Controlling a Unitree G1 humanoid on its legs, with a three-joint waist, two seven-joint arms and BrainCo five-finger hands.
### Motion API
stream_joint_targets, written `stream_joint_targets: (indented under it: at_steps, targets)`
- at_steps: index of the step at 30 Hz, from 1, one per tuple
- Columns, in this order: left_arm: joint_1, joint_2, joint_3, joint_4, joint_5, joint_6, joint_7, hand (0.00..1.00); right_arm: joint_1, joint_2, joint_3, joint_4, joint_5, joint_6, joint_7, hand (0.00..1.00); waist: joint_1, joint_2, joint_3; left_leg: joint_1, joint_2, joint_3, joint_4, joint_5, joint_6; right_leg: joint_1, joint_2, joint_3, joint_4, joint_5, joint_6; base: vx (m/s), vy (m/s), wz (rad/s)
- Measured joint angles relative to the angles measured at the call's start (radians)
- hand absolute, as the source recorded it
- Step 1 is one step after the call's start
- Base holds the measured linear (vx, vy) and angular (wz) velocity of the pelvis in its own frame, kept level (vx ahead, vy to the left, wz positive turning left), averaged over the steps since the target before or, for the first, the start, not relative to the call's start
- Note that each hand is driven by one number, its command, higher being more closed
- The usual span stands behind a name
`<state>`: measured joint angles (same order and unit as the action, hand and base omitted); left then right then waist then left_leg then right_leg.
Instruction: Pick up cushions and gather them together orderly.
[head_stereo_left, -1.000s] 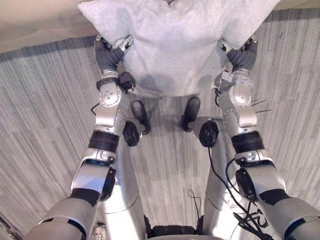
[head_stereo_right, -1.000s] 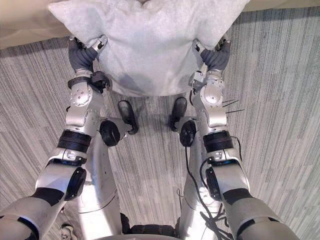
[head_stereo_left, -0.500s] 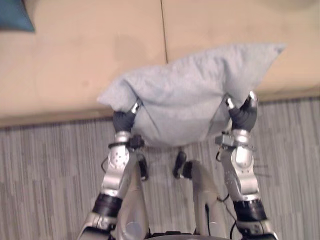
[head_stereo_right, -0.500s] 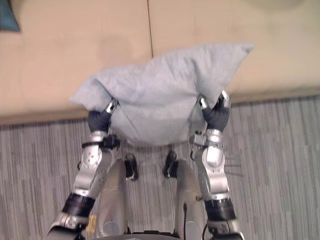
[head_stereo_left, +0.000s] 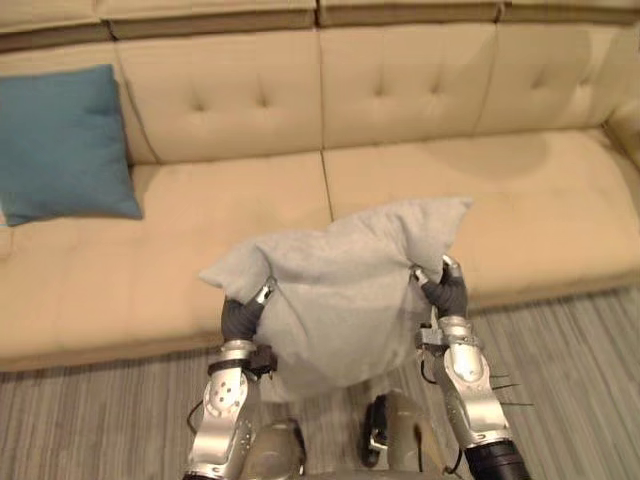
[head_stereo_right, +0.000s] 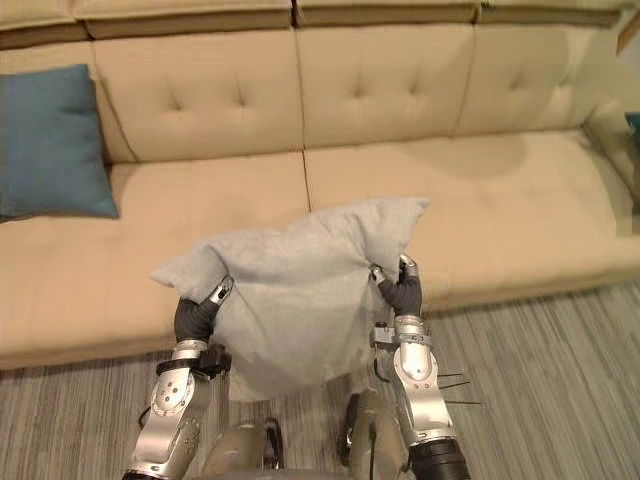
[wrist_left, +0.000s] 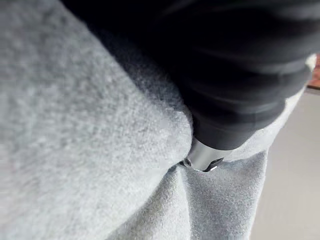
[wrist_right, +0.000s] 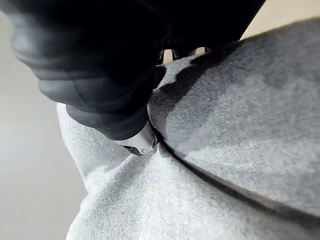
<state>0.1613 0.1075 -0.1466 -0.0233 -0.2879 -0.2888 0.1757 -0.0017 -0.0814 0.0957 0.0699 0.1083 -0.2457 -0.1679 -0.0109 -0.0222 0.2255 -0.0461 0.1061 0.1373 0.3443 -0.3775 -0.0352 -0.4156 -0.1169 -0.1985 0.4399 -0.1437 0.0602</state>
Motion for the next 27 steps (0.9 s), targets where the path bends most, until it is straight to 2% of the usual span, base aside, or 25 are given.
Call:
stream_joint_targets:
  at_steps: [1, 2, 3, 4, 5, 6, 7, 9, 10, 11, 13, 14, 15, 17, 19, 21, 24, 27]
  targets:
    - [-0.001, 0.000, -0.002, 0.000, 0.008, 0.001, -0.002, 1.00, 0.008, -0.008, -0.002, -0.001, 0.000, 0.000, 0.003, 1.00, -0.012, -0.004, -0.005, 0.026, -0.002, -0.012, -0.023, 0.004, -0.025, -0.007, 0.020, 0.029, -0.114, 0.073, -0.007, 0.53, -0.179, 0.71]
    - [-0.001, -0.005, -0.005, 0.003, 0.009, 0.001, -0.003, 1.00, 0.015, -0.011, 0.000, -0.001, -0.001, 0.001, 0.008, 1.00, -0.021, 0.000, -0.007, 0.040, -0.001, -0.032, -0.021, -0.006, -0.049, -0.002, 0.031, 0.048, -0.121, 0.156, -0.019, 0.60, -0.167, 0.64]
    - [-0.001, -0.031, -0.013, 0.026, 0.021, 0.008, -0.004, 1.00, 0.025, -0.028, -0.003, -0.002, -0.001, 0.013, 0.010, 1.00, -0.022, 0.054, -0.018, 0.045, 0.036, -0.072, -0.007, -0.013, -0.077, 0.015, 0.057, 0.025, -0.099, 0.159, -0.057, 0.62, -0.155, 0.37]
    - [-0.007, -0.051, -0.012, 0.039, 0.026, 0.013, -0.005, 1.00, 0.029, -0.037, -0.012, -0.003, -0.001, 0.025, 0.012, 1.00, -0.024, 0.064, -0.024, 0.023, 0.051, -0.096, 0.053, 0.026, -0.126, 0.022, 0.062, 0.008, -0.077, 0.133, -0.080, 0.52, -0.102, 0.24]
    - [-0.011, -0.056, -0.013, 0.046, 0.027, 0.018, -0.009, 1.00, 0.033, -0.038, -0.020, -0.003, -0.001, 0.030, 0.015, 1.00, -0.025, 0.064, -0.024, 0.005, 0.050, -0.108, 0.106, 0.058, -0.137, 0.038, 0.062, 0.006, -0.078, 0.124, -0.086, 0.49, -0.135, 0.22]
    - [-0.023, -0.067, -0.013, 0.065, 0.027, 0.021, -0.024, 1.00, 0.043, -0.051, -0.026, -0.005, -0.001, 0.033, 0.015, 1.00, -0.024, 0.063, -0.022, -0.061, 0.053, -0.109, 0.275, 0.139, -0.146, 0.092, 0.061, 0.006, -0.110, 0.120, -0.091, 0.46, -0.105, 0.20]
    - [-0.027, -0.076, -0.014, 0.076, 0.026, 0.021, -0.032, 1.00, 0.050, -0.064, -0.030, -0.017, 0.000, 0.033, 0.015, 1.00, -0.020, 0.065, -0.022, -0.141, 0.069, -0.098, 0.456, 0.178, -0.141, 0.168, 0.063, 0.008, -0.174, 0.120, -0.091, 0.45, -0.073, 0.15]
    - [-0.035, -0.074, -0.017, 0.076, 0.025, 0.021, -0.047, 1.00, 0.057, -0.063, -0.047, -0.048, 0.002, 0.032, 0.014, 1.00, -0.010, 0.065, -0.022, -0.230, 0.087, -0.050, 0.576, 0.148, -0.093, 0.247, 0.063, 0.007, -0.241, 0.120, -0.091, 0.40, 0.002, -0.02]
    - [-0.044, -0.075, -0.018, 0.076, 0.024, 0.022, -0.058, 1.00, 0.056, -0.065, -0.058, -0.065, 0.002, 0.027, 0.014, 1.00, -0.003, 0.065, -0.022, -0.290, 0.089, -0.035, 0.576, 0.132, -0.066, 0.276, 0.058, 0.007, -0.266, 0.120, -0.091, 0.35, 0.044, -0.07]
    - [-0.053, -0.074, -0.018, 0.076, 0.024, 0.022, -0.067, 1.00, 0.050, -0.065, -0.067, -0.071, 0.003, 0.024, 0.014, 1.00, 0.002, 0.065, -0.022, -0.339, 0.088, -0.029, 0.539, 0.123, -0.051, 0.294, 0.053, 0.007, -0.279, 0.120, -0.091, 0.29, 0.100, -0.07]
    - [-0.062, -0.072, -0.020, 0.076, 0.025, 0.022, -0.074, 1.00, 0.040, -0.066, -0.079, -0.071, 0.003, 0.022, 0.014, 1.00, 0.006, 0.067, -0.022, -0.384, 0.077, -0.008, 0.301, 0.147, -0.051, 0.318, 0.039, 0.007, -0.277, 0.103, -0.061, 0.30, 0.204, -0.09]
    - [-0.063, -0.075, -0.023, 0.073, 0.025, 0.022, -0.081, 1.00, 0.046, -0.072, -0.083, -0.077, 0.001, 0.021, 0.010, 1.00, 0.007, 0.097, -0.034, -0.347, 0.071, -0.013, 0.089, 0.315, -0.032, 0.325, 0.052, 0.009, -0.251, 0.062, -0.005, 0.33, 0.264, 0.26]
    - [-0.099, -0.053, -0.038, 0.084, 0.026, 0.026, -0.082, 1.00, 0.043, -0.042, -0.098, -0.069, 0.001, 0.018, -0.002, 1.00, -0.004, 0.065, -0.031, -0.336, 0.031, -0.016, 0.039, 0.313, 0.009, 0.311, 0.022, 0.021, -0.221, 0.013, 0.013, 0.26, 0.199, 0.34]
    - [-0.124, -0.029, -0.028, 0.083, 0.026, 0.033, -0.079, 1.00, 0.032, -0.004, -0.107, -0.064, 0.000, 0.024, -0.004, 1.00, 0.008, 0.057, -0.028, -0.332, 0.013, -0.016, 0.016, 0.318, 0.016, 0.290, 0.008, 0.046, -0.215, 0.011, 0.015, 0.13, 0.111, 0.22]
    - [-0.107, -0.022, 0.007, 0.080, 0.025, 0.029, -0.063, 1.00, 0.013, 0.023, -0.076, -0.041, -0.002, 0.030, -0.004, 1.00, 0.030, 0.055, -0.027, -0.292, 0.010, 0.005, -0.007, 0.317, 0.018, 0.314, 0.016, 0.087, -0.255, 0.017, 0.013, 0.06, 0.052, -0.10]
    - [-0.108, -0.023, 0.027, 0.063, 0.027, 0.026, -0.056, 1.00, -0.023, 0.038, -0.056, -0.030, -0.005, 0.031, -0.009, 1.00, 0.031, 0.058, -0.026, -0.280, 0.007, 0.010, -0.028, 0.317, 0.017, 0.323, 0.018, 0.099, -0.273, 0.020, 0.016, -0.01, -0.020, -0.12]
    - [-0.151, -0.018, 0.032, 0.063, 0.035, 0.018, -0.020, 1.00, -0.133, 0.044, -0.044, 0.021, -0.033, 0.030, -0.059, 1.00, 0.030, 0.059, -0.023, -0.290, 0.019, 0.035, -0.045, 0.326, 0.004, 0.297, 0.032, 0.137, -0.296, 0.031, 0.014, -0.08, -0.033, -0.41]
    - [-0.328, 0.034, 0.031, 0.105, 0.046, 0.018, 0.062, 1.00, -0.331, 0.040, -0.043, 0.092, -0.042, 0.028, -0.148, 1.00, 0.033, 0.055, -0.010, -0.344, 0.032, 0.076, -0.105, 0.382, 0.007, 0.195, 0.048, 0.185, -0.301, 0.079, 0.012, -0.13, -0.020, -0.49]
